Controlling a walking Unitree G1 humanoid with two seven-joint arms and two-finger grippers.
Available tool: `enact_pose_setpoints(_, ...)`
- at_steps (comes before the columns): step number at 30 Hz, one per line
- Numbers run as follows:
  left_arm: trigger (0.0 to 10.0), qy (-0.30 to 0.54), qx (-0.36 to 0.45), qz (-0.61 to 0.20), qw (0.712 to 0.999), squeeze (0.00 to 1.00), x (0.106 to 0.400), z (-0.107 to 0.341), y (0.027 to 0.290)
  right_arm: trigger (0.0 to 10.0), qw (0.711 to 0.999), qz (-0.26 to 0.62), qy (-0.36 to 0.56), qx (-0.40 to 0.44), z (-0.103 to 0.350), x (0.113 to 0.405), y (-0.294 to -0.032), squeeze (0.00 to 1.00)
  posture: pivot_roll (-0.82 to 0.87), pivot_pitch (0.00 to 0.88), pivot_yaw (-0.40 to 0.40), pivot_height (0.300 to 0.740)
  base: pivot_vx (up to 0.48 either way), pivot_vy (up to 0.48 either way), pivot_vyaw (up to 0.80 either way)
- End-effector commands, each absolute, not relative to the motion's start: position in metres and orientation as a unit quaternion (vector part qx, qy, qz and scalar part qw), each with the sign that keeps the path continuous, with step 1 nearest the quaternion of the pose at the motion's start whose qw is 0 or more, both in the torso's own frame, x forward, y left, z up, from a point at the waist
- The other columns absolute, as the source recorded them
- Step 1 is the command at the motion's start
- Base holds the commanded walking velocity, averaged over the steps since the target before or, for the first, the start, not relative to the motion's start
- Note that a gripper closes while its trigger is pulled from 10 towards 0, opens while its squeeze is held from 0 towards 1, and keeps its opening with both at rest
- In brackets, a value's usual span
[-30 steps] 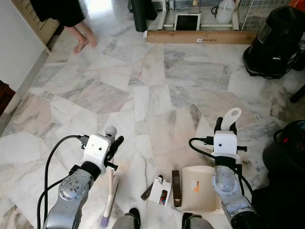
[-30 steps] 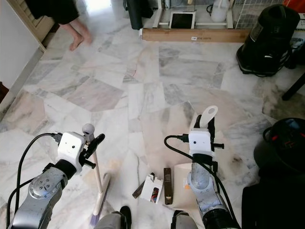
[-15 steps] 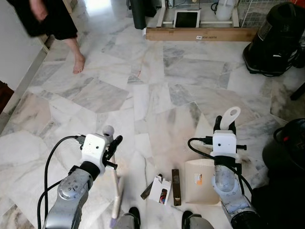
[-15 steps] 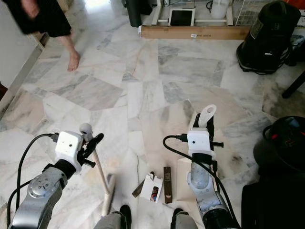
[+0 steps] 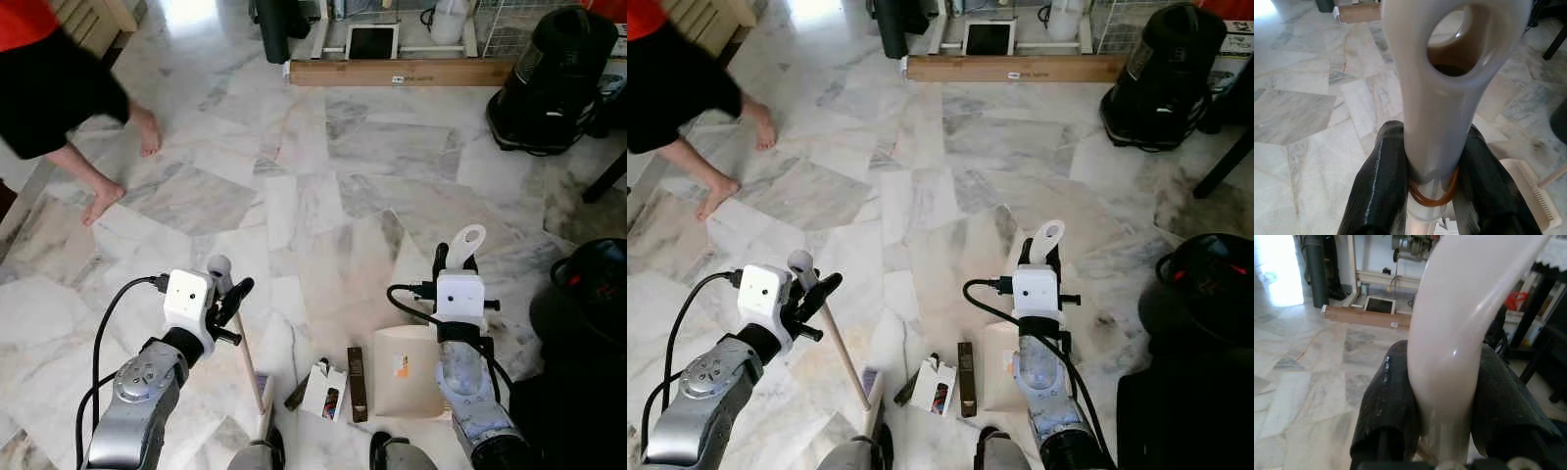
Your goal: Sweep floor
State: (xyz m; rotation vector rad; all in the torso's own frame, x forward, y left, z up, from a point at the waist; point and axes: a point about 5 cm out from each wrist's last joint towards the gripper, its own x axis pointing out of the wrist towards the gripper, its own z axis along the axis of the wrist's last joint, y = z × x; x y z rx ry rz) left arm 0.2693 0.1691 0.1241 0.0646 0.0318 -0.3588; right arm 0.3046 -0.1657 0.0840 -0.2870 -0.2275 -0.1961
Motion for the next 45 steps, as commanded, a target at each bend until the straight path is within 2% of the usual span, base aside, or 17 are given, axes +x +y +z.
enact_pose_setpoints(1,10.0,0.026,0.02,-0.181,0.983,0.0,0.267,0.122,0.174,10.0,0.992,-0.067,-0.032,-0.104,0.052,0.292,-0.149,0.0,0.15,0.309,0.132,0.74,0.0,0.0,0.0)
enact_pose_setpoints(10,10.0,0.027,-0.006,-0.181,0.983,0.0,0.27,0.124,0.176,10.0,0.997,-0.017,0.001,-0.081,0.043,0.292,-0.137,0.0,0.14,0.313,0.123,0.74,0.0,0.0,0.0)
enact_pose_setpoints(17,10.0,0.017,-0.058,-0.169,0.984,0.0,0.273,0.13,0.178,10.0,0.997,-0.009,0.008,-0.077,0.041,0.292,-0.137,0.0,0.14,0.311,0.115,0.74,0.0,0.0,0.0)
enact_pose_setpoints(33,10.0,0.011,-0.114,-0.168,0.979,0.0,0.277,0.136,0.176,10.0,0.997,0.002,0.012,-0.072,0.042,0.295,-0.135,0.0,0.13,0.327,0.112,0.74,0.0,0.0,0.0)
enact_pose_setpoints(45,10.0,0.018,-0.054,-0.167,0.984,0.0,0.276,0.134,0.18,10.0,0.997,0.0,0.014,-0.073,0.041,0.295,-0.137,0.0,0.13,0.323,0.113,0.74,0.0,0.0,0.0)
